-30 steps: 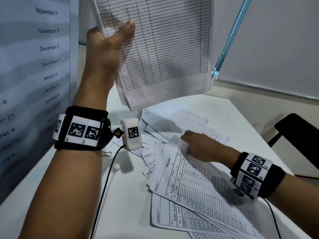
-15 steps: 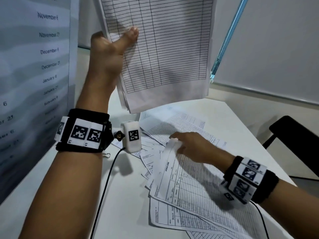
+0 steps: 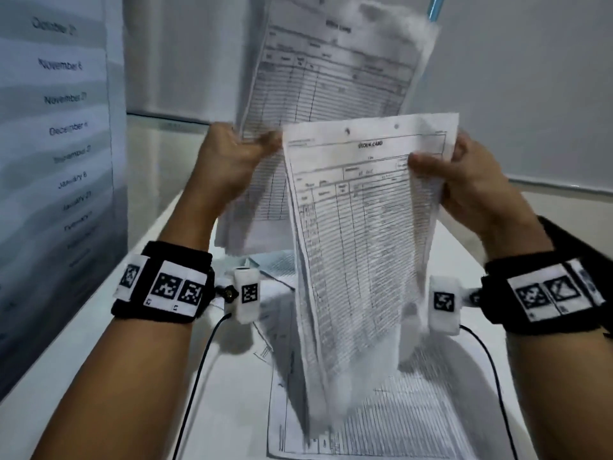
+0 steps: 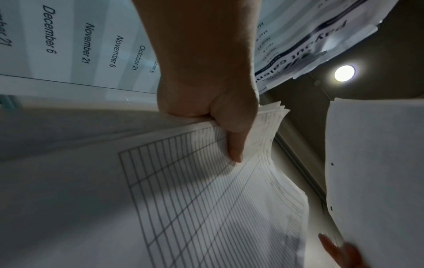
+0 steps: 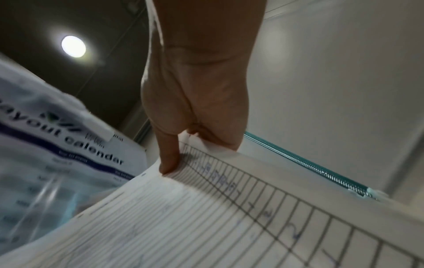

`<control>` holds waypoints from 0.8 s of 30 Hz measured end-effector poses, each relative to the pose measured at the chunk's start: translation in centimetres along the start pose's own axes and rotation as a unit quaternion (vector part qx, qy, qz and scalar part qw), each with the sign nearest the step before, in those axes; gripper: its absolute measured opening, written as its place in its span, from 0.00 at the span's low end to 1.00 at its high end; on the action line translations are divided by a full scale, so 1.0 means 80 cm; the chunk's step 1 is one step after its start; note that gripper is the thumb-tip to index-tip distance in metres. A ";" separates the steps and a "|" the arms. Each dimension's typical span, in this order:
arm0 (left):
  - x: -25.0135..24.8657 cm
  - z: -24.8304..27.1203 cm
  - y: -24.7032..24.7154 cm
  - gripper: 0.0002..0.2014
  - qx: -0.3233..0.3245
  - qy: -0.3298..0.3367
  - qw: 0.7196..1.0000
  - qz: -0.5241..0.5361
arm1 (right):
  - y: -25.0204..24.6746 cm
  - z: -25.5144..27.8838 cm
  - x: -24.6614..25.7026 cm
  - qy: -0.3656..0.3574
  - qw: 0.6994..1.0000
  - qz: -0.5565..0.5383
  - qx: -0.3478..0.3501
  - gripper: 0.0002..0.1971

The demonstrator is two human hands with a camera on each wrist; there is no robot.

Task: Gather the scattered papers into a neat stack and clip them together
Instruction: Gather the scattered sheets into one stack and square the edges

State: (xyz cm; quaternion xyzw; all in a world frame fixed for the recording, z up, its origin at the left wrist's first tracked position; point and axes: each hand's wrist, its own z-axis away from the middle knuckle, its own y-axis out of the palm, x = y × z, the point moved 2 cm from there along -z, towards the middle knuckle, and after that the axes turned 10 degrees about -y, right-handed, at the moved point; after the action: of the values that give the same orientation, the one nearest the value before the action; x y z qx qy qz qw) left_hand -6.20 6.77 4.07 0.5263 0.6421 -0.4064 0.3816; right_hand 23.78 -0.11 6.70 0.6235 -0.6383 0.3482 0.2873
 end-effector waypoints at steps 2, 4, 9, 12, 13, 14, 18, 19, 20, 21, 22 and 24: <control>0.006 0.002 0.009 0.05 0.043 -0.007 0.998 -0.041 | -0.001 0.003 -0.007 -0.015 0.996 -0.041 -0.072 0.21; 0.009 0.003 0.013 0.08 0.084 -0.033 0.996 -0.027 | -0.001 0.007 -0.018 -0.045 0.982 -0.040 -0.177 0.13; 0.024 0.019 0.049 0.10 0.183 -0.106 0.974 0.077 | 0.000 0.011 -0.055 -0.060 0.948 0.018 -0.313 0.10; 0.035 0.019 0.064 0.10 0.198 -0.130 0.971 0.044 | -0.005 0.008 -0.061 -0.064 0.938 0.123 -0.319 0.05; 0.038 0.018 0.069 0.11 0.194 -0.133 0.972 0.022 | -0.010 0.008 -0.062 -0.071 0.930 0.155 -0.326 0.06; 0.041 0.015 0.071 0.13 0.188 -0.135 0.973 -0.001 | -0.011 0.008 -0.063 -0.077 0.922 0.181 -0.334 0.08; 0.033 0.022 0.086 0.31 0.192 -0.109 0.972 0.083 | 0.003 0.014 -0.054 -0.119 0.883 0.265 -0.369 0.11; 0.028 0.025 0.088 0.35 0.162 -0.056 0.978 0.120 | 0.011 0.016 -0.048 -0.138 0.877 0.271 -0.371 0.10; 0.021 0.029 0.087 0.38 0.114 0.011 0.988 0.103 | 0.020 0.017 -0.040 -0.155 0.873 0.275 -0.373 0.09; 0.014 0.036 0.086 0.37 0.053 0.071 0.995 0.050 | 0.025 0.018 -0.033 -0.172 0.869 0.272 -0.376 0.09; 0.012 0.037 0.084 0.32 -0.025 0.130 0.991 -0.016 | 0.025 0.017 -0.029 -0.187 0.876 0.244 -0.371 0.10; 0.008 0.039 0.076 0.25 -0.148 0.217 0.962 -0.080 | 0.018 0.013 -0.025 -0.176 0.919 0.136 -0.325 0.20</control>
State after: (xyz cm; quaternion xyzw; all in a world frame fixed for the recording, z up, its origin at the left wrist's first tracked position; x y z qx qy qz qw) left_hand -0.09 4.85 1.62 0.4865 0.8022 -0.2120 0.2735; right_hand 22.50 0.20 4.39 0.4541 -0.8353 0.0415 0.3072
